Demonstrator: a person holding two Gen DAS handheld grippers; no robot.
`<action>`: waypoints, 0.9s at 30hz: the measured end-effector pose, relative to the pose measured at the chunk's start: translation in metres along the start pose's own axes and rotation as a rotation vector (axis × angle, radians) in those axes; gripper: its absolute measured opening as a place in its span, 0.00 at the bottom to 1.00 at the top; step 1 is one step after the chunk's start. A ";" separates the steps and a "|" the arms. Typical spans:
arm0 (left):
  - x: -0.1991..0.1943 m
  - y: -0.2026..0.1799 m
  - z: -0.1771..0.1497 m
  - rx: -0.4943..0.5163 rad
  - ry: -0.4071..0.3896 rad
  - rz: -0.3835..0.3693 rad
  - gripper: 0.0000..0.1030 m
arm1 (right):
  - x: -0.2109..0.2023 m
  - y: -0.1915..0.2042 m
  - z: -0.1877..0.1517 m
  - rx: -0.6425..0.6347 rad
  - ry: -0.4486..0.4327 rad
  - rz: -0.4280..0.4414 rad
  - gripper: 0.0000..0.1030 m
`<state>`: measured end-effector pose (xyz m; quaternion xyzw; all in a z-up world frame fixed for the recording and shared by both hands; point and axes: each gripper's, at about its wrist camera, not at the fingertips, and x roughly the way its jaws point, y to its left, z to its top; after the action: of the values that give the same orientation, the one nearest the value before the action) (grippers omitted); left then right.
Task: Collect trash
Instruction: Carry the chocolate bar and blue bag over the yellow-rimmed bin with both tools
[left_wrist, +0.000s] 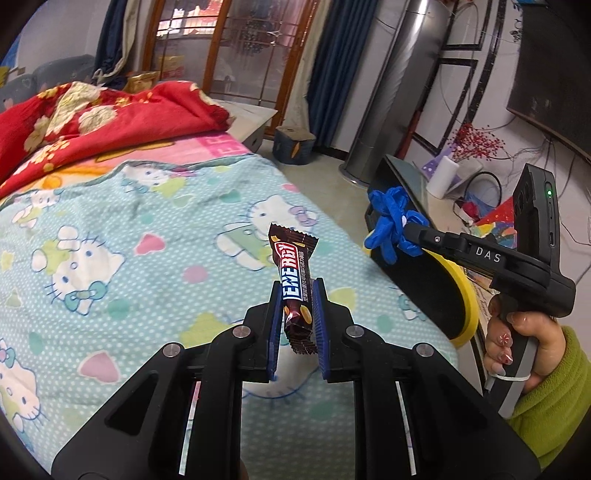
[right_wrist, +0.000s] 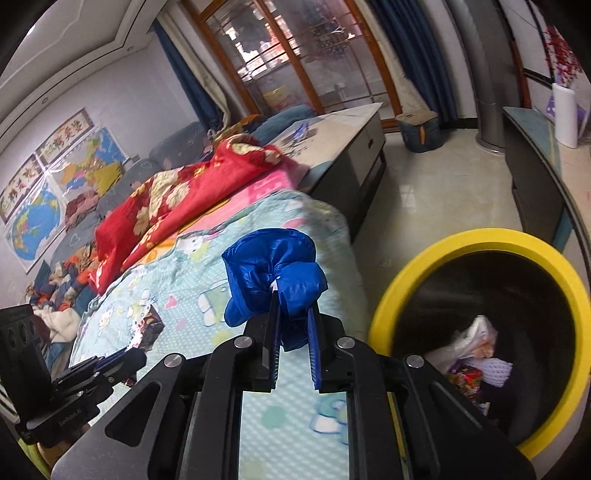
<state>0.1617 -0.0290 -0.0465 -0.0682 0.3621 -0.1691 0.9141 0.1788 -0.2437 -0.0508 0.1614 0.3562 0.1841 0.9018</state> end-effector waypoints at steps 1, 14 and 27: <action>0.000 -0.003 0.000 0.005 0.000 -0.004 0.11 | -0.005 -0.005 0.000 0.004 -0.006 -0.009 0.12; 0.006 -0.037 0.006 0.063 -0.008 -0.041 0.11 | -0.050 -0.056 0.003 0.041 -0.083 -0.113 0.12; 0.019 -0.083 0.011 0.126 -0.001 -0.098 0.11 | -0.082 -0.096 -0.007 0.079 -0.118 -0.197 0.12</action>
<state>0.1612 -0.1130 -0.0300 -0.0284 0.3466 -0.2363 0.9073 0.1389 -0.3641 -0.0487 0.1717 0.3236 0.0705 0.9278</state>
